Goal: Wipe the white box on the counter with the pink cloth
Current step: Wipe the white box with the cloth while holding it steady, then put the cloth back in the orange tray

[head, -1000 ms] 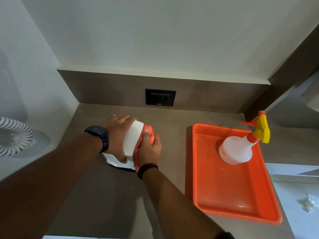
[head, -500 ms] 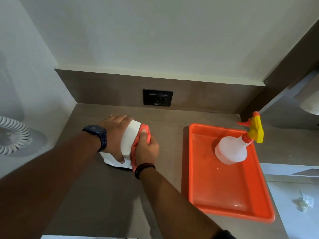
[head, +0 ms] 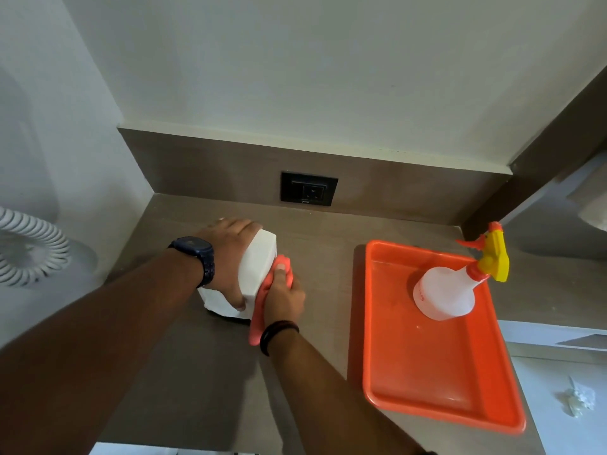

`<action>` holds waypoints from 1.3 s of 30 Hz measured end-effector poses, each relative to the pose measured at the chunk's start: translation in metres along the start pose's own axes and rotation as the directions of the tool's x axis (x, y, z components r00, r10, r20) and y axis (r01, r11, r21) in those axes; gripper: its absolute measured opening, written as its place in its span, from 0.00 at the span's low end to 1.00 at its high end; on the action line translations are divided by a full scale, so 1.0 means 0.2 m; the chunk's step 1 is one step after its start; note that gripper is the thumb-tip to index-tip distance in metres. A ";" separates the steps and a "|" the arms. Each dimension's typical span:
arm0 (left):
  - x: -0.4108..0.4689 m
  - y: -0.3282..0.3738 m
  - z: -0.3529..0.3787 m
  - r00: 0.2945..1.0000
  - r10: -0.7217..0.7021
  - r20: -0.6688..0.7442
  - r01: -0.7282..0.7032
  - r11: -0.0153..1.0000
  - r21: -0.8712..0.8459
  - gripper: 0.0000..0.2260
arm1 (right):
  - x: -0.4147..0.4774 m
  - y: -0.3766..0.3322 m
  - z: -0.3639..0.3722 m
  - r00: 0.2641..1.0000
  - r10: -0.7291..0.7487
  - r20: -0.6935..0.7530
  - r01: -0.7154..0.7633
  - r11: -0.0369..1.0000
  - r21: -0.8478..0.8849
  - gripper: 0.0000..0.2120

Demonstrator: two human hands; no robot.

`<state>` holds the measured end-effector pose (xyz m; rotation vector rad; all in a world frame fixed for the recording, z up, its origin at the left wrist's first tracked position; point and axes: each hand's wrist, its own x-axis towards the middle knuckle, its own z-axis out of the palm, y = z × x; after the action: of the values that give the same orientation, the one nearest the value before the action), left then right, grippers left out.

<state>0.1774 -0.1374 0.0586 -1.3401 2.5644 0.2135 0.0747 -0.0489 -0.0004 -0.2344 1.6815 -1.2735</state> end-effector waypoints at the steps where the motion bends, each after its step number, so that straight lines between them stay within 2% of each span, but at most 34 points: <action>1: 0.00 0.00 0.00 1.000 0.000 -0.001 0.000 1.000 0.000 0.65 | -0.01 0.00 0.01 1.000 -0.028 0.000 0.028 1.000 0.009 0.12; 4: 0.00 0.00 0.00 1.000 0.002 -0.018 -0.003 1.000 -0.009 0.63 | 0.03 -0.07 0.04 0.989 -0.145 0.025 0.145 0.989 0.004 0.15; 6: 0.00 -0.01 0.01 0.999 0.004 -0.036 -0.004 1.000 -0.009 0.61 | 0.08 -0.12 0.05 0.985 -0.172 0.030 0.172 0.985 -0.017 0.17; 9: 0.01 -0.01 0.02 0.999 0.001 -0.036 -0.002 1.000 -0.014 0.61 | 0.12 -0.16 0.06 0.991 -0.125 0.044 0.127 0.991 -0.049 0.19; 13: 0.00 -0.01 0.02 0.999 -0.011 -0.033 0.011 1.000 -0.017 0.63 | 0.09 -0.13 0.05 1.000 -0.018 0.003 0.018 0.999 -0.039 0.12; 17: 0.00 0.01 0.01 0.999 -0.019 -0.026 0.019 1.000 -0.012 0.64 | 0.03 -0.09 0.00 0.999 0.052 -0.014 -0.053 0.996 -0.066 0.13; 19: -0.01 0.01 0.01 0.999 -0.037 -0.017 0.036 0.999 -0.016 0.65 | -0.01 -0.08 -0.02 0.999 0.038 0.004 -0.037 0.995 -0.095 0.17; 23: -0.01 0.03 0.00 0.999 -0.048 0.016 0.048 0.999 -0.023 0.65 | -0.04 -0.11 -0.09 0.996 0.036 0.083 -0.028 0.994 -0.103 0.10; 26: -0.01 0.03 -0.01 0.996 -0.069 0.052 0.069 0.998 -0.001 0.63 | -0.05 -0.20 -0.17 0.983 0.079 0.167 -0.072 0.996 -0.046 0.13; 28: -0.01 0.05 -0.04 0.991 -0.100 0.088 0.101 0.995 -0.009 0.64 | -0.06 -0.29 -0.25 0.986 0.024 0.164 -0.024 1.000 0.003 0.15; 30: 0.00 0.11 -0.06 0.992 -0.099 0.076 0.102 0.994 -0.031 0.69 | -0.03 -0.38 -0.37 0.984 -0.150 0.100 0.154 0.988 -0.032 0.16; 32: 0.03 0.23 -0.07 0.998 -0.051 -0.034 0.047 0.994 -0.099 0.71 | 0.03 -0.44 -0.51 0.936 -0.353 0.017 0.351 0.923 -0.158 0.14; 34: 0.07 0.41 -0.06 0.991 0.027 -0.135 -0.051 0.983 -0.179 0.69 | 0.10 -0.46 -0.66 0.873 -0.486 -0.040 0.448 0.833 -0.326 0.12; 36: 0.11 0.60 -0.02 0.981 0.128 -0.144 -0.156 0.968 -0.198 0.68 | 0.17 -0.42 -0.82 0.829 -0.559 -0.017 0.463 0.703 -0.539 0.15; 39: 0.15 0.84 0.08 0.970 0.236 -0.052 -0.241 0.943 -0.229 0.67 | 0.26 -0.31 -0.98 0.825 -0.553 0.113 0.428 0.482 -0.764 0.17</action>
<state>0.0262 -0.0616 0.0375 -1.1016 2.7895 0.5634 -0.1276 0.0149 0.0152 -1.2651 2.3280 -0.8635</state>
